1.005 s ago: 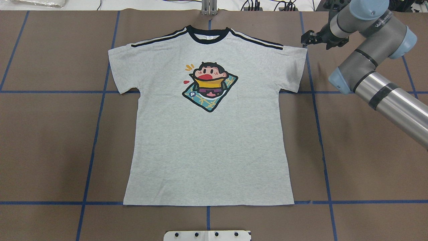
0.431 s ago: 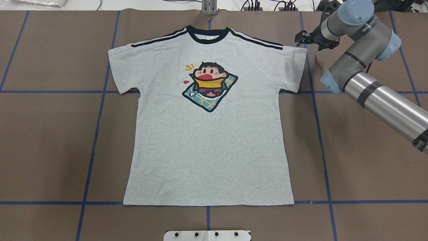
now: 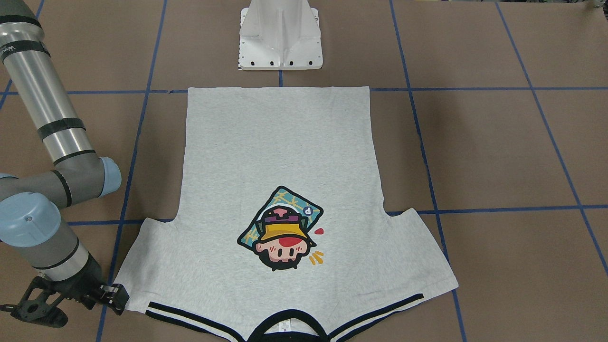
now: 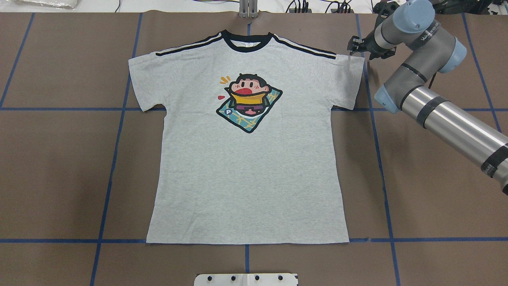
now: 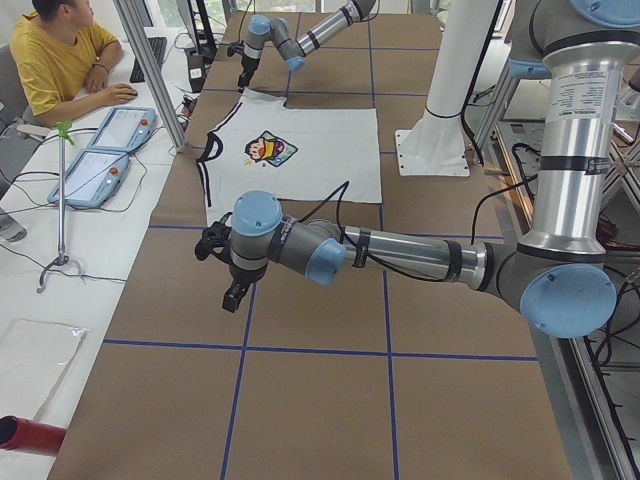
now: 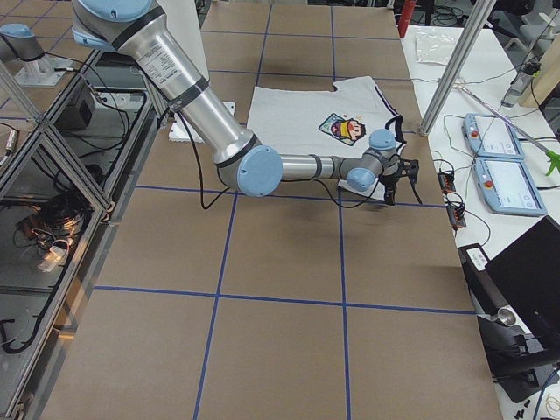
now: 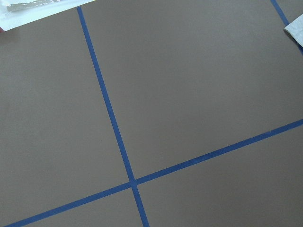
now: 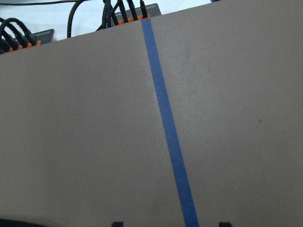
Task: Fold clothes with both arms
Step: 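Move the right gripper to the grey shirt's shoulder seam nearest it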
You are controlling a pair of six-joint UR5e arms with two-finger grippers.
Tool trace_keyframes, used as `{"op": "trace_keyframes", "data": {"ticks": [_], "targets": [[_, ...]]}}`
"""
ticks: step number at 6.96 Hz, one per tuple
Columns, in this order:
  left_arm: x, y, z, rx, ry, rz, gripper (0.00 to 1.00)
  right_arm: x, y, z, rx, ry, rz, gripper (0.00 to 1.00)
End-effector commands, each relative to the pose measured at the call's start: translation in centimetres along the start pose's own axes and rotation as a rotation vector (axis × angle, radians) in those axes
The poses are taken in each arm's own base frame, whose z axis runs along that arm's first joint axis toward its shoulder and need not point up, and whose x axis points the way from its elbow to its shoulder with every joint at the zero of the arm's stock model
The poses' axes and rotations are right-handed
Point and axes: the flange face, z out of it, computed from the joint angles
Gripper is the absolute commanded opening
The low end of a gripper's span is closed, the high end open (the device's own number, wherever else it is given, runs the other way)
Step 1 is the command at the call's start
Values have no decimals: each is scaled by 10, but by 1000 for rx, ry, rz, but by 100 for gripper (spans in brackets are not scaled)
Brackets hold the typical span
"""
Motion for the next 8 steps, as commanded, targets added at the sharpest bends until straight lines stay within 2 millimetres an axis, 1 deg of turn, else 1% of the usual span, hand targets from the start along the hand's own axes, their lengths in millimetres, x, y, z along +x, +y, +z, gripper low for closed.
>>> {"op": "trace_keyframes", "data": {"ticks": [1, 2, 3, 4, 5, 6, 7, 8], "targets": [[1, -2, -1, 1, 1, -2, 100, 0, 1, 4, -1, 7, 2, 23], [2, -2, -2, 4, 1, 0, 100, -2, 1, 2, 1, 3, 3, 0], [3, -4, -3, 6, 1, 3, 100, -11, 0, -5, 7, -17, 6, 0], [3, -3, -3, 5, 1, 2, 100, -18, 0, -20, 17, -48, 6, 0], [4, -4, -4, 7, 1, 4, 100, -29, 5, -46, 28, -82, 7, 0], [5, -5, -5, 9, 1, 6, 100, -50, 18, -76, 19, -95, -3, 0], [5, -5, -5, 10, 1, 7, 100, -90, 49, -92, -12, -119, -26, 0], [7, -6, -7, 15, 1, 11, 100, -123, 68, -93, -32, -142, 20, 0]]}}
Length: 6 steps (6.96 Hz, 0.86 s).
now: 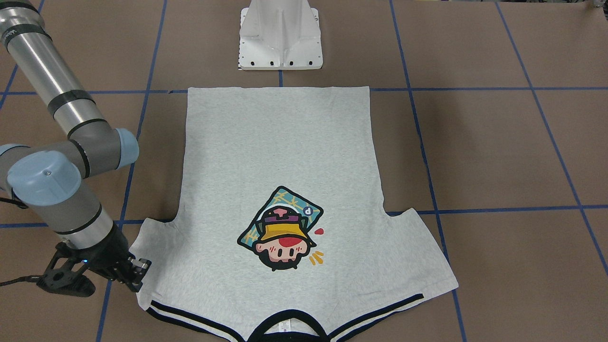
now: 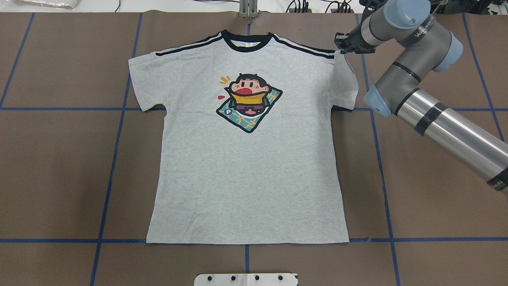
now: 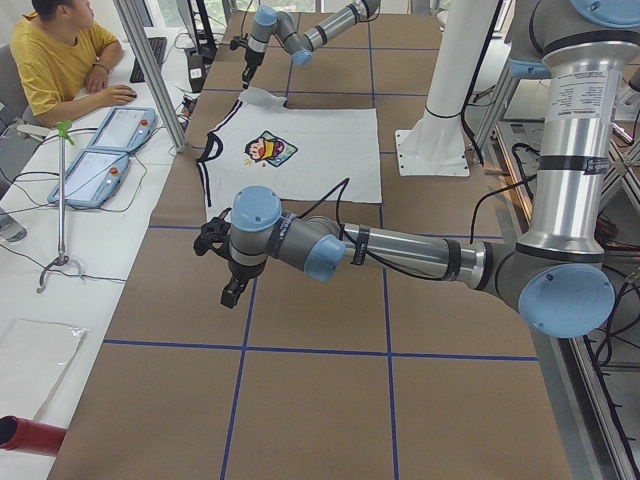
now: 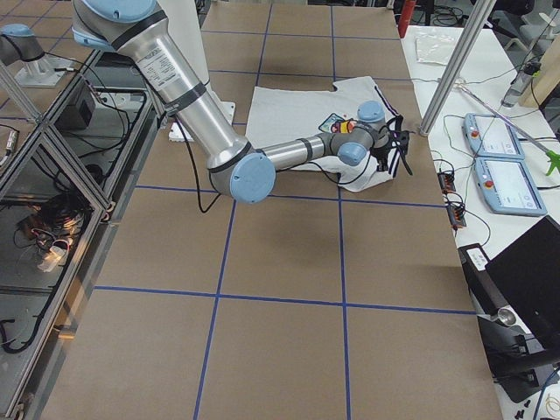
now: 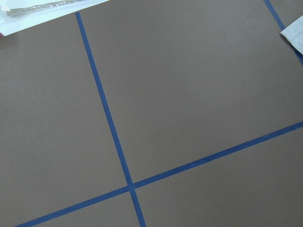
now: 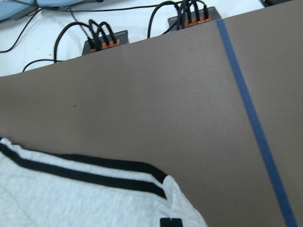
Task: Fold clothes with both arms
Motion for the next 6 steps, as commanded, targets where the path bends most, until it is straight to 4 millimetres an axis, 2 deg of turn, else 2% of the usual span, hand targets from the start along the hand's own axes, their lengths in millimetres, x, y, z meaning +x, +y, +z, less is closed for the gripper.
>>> {"op": "trace_keyframes", "data": {"ticks": [1, 3, 4, 5, 6], "targets": [[2, -1, -2, 4, 0, 4, 100, -65, 27, 7, -25, -18, 44, 0], [4, -2, -4, 8, 0, 8, 100, -122, 13, 35, -13, 27, 59, 0], [3, -2, -4, 7, 0, 7, 100, -139, 10, 43, -4, 48, 66, 0], [4, -2, -4, 8, 0, 8, 100, -149, 13, 59, 15, 87, 86, 0], [6, -3, -6, 12, 0, 12, 100, -148, 19, 67, 41, 109, 86, 0]]}}
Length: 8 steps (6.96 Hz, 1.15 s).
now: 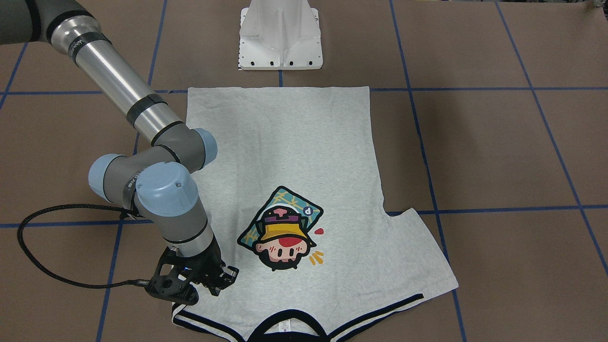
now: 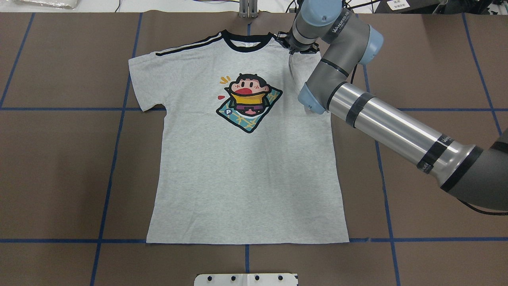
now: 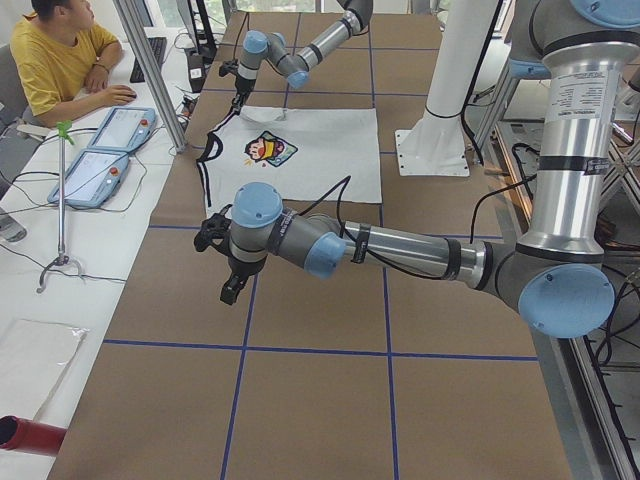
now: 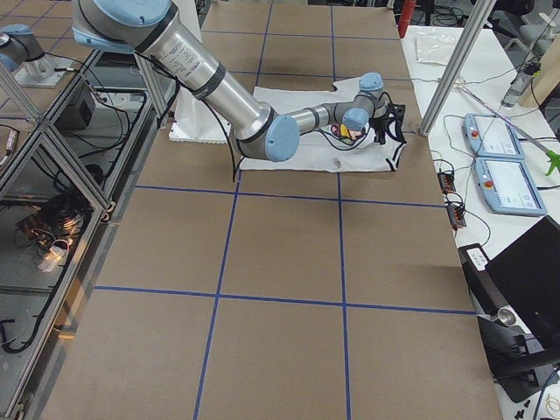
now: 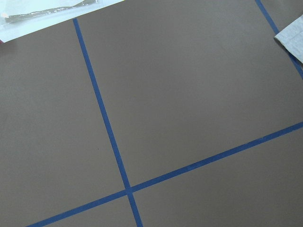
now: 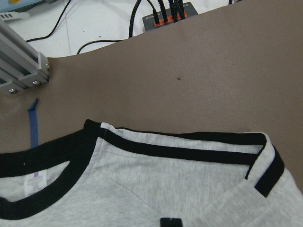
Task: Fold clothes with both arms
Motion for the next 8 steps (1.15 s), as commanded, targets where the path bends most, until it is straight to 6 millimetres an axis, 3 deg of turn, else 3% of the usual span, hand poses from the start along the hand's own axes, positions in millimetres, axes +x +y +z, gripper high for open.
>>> {"op": "trace_keyframes", "data": {"ticks": [1, 8], "targets": [[4, -2, -4, 7, 0, 7, 100, -2, 4, 15, 35, 42, 24, 0], [7, -4, -7, 12, 0, 12, 100, 18, -4, 31, 122, 100, 84, 0]]}}
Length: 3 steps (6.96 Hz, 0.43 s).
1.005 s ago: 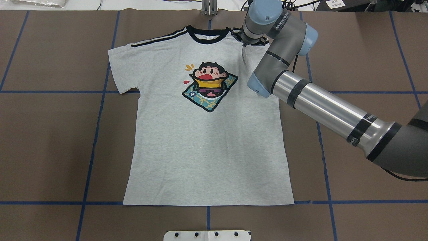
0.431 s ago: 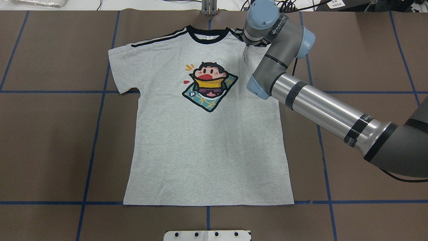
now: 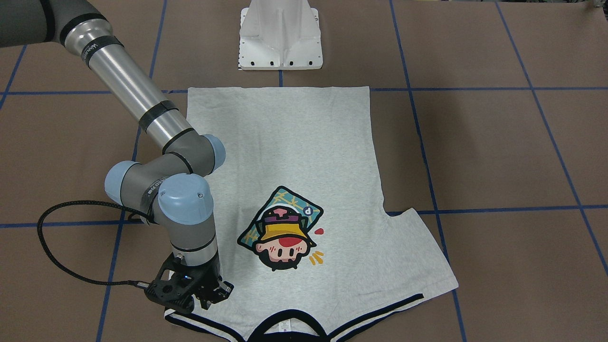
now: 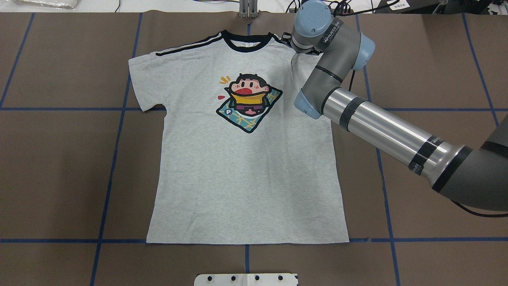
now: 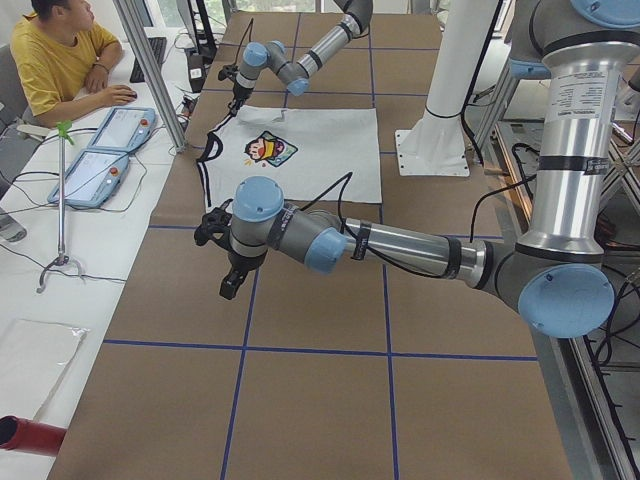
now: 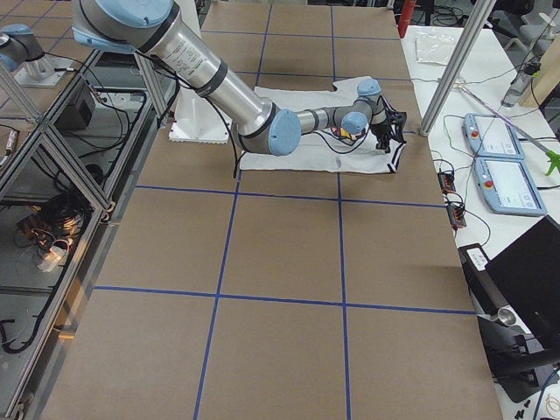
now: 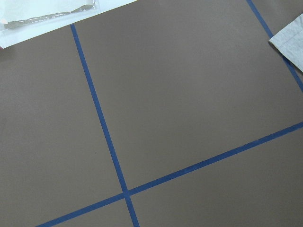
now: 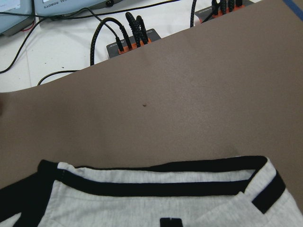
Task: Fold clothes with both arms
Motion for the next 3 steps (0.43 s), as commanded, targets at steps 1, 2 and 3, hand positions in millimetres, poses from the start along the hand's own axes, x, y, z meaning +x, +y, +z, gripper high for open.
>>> {"op": "trace_keyframes", "data": {"ticks": [1, 2, 3], "targets": [[1, 0, -1, 1, 0, 1, 100, 8, -2, 7, 22, 19, 3, 0], [1, -1, -1, 2, 0, 2, 100, 9, -3, 7, 23, 19, 4, 0], [2, -1, -2, 3, 0, 3, 100, 11, -7, 7, 27, 21, 6, 64]]}}
